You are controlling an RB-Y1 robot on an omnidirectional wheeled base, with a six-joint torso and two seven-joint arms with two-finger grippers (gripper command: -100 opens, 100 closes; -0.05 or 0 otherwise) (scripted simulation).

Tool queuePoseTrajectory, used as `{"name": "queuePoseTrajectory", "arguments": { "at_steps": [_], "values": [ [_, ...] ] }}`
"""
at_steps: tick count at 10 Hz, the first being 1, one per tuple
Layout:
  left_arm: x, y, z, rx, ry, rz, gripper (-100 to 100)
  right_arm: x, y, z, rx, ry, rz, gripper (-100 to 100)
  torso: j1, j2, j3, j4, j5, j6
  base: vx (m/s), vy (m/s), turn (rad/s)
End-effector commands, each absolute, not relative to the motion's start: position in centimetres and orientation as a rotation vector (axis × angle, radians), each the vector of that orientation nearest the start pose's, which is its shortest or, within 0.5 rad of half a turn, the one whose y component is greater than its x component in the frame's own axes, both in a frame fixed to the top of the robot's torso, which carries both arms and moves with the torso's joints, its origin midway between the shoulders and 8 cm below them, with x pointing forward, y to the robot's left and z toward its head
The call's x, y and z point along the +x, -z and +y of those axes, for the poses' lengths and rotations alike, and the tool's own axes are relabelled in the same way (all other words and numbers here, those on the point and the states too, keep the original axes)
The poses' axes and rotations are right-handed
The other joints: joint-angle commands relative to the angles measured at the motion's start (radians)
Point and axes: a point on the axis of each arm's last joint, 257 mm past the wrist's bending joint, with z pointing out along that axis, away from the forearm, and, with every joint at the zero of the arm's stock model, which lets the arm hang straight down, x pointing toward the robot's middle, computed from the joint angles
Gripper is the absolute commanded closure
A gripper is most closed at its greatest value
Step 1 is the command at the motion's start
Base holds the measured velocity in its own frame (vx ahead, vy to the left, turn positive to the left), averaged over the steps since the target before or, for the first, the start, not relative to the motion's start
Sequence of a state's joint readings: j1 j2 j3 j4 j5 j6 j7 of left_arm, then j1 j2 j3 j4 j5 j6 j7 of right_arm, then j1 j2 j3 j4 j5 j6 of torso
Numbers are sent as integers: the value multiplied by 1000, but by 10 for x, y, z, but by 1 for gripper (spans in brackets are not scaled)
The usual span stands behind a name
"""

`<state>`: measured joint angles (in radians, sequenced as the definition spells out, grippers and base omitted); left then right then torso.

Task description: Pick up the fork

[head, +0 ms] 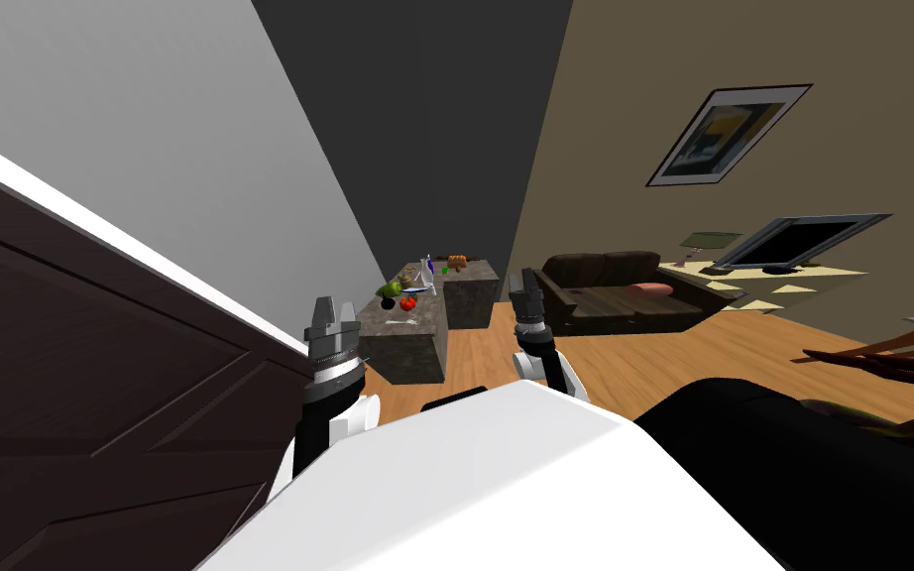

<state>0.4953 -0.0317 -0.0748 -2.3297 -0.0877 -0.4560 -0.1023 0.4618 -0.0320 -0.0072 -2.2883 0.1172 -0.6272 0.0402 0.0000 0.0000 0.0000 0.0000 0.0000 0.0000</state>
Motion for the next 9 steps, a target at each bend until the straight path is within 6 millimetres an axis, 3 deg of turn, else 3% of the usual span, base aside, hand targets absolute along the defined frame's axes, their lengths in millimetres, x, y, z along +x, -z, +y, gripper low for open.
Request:
{"name": "queuePoseTrajectory", "arguments": {
  "at_steps": [1,9],
  "values": [
    [352,-35,242,-570,1233,699,-100,323,-60,-251,407,-1238,597,0,0,0,0,0,0,0,-6,-2,-14],
    [411,9,223,-600,1234,940,-100,323,-60,-251,407,-1238,597,0,0,1,1,0,0,0,-19,-6,-19]
  ]
}}
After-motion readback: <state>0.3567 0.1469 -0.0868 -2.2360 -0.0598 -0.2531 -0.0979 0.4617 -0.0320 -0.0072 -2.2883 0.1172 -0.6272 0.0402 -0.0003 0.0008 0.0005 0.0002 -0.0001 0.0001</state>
